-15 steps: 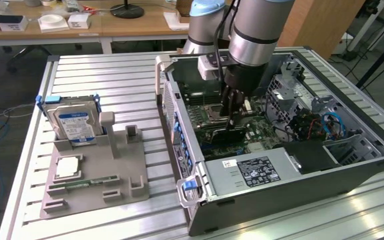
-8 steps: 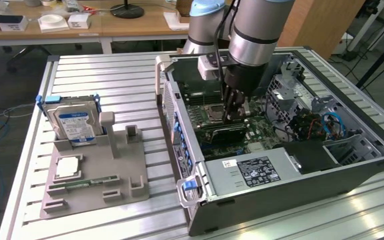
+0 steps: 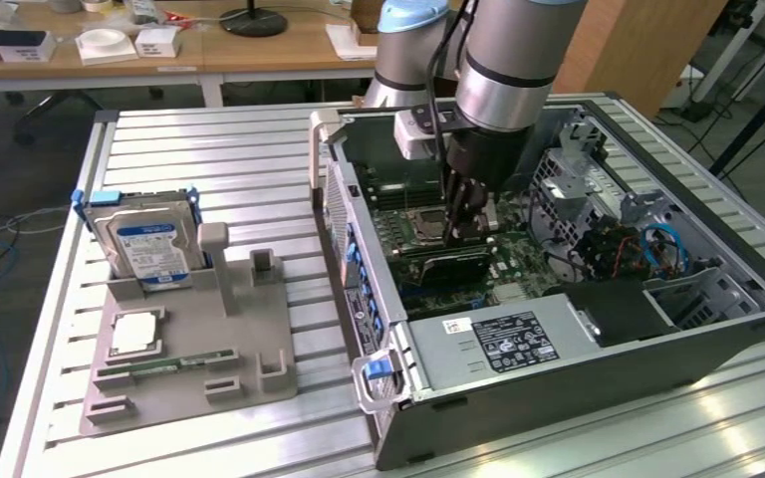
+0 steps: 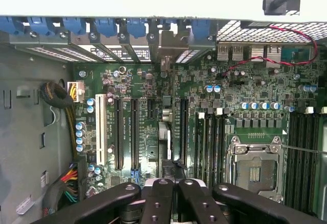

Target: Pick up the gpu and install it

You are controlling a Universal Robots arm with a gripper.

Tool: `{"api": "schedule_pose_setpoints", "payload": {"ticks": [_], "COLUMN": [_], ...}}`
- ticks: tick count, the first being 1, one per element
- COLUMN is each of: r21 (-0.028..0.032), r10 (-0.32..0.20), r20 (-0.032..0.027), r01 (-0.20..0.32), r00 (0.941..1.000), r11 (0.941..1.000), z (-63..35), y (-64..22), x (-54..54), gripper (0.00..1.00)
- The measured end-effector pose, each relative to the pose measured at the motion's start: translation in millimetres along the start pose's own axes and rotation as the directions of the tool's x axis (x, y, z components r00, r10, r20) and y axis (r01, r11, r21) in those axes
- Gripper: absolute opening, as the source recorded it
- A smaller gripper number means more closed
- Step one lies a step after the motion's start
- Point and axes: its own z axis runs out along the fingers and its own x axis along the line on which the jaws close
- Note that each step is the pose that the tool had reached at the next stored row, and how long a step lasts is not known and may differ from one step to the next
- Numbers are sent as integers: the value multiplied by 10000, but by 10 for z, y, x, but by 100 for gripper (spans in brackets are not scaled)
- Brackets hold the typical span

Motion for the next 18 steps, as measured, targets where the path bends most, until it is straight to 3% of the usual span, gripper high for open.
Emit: {"api": "schedule_pose_setpoints", "payload": {"ticks": [10,13,16,18], "r21": [0,1,62,67], "r10": [0,-6,-8,-9], "r20": [0,0,9,23], "r01": [0,6,8,9], "r00": [10000,10000,10000,10000], "r11": [10000,10000,10000,10000], "z": [0,1,33,65], "y": [0,61,110,111], "x": [0,25,39,41], "gripper": [11,11,11,11]}}
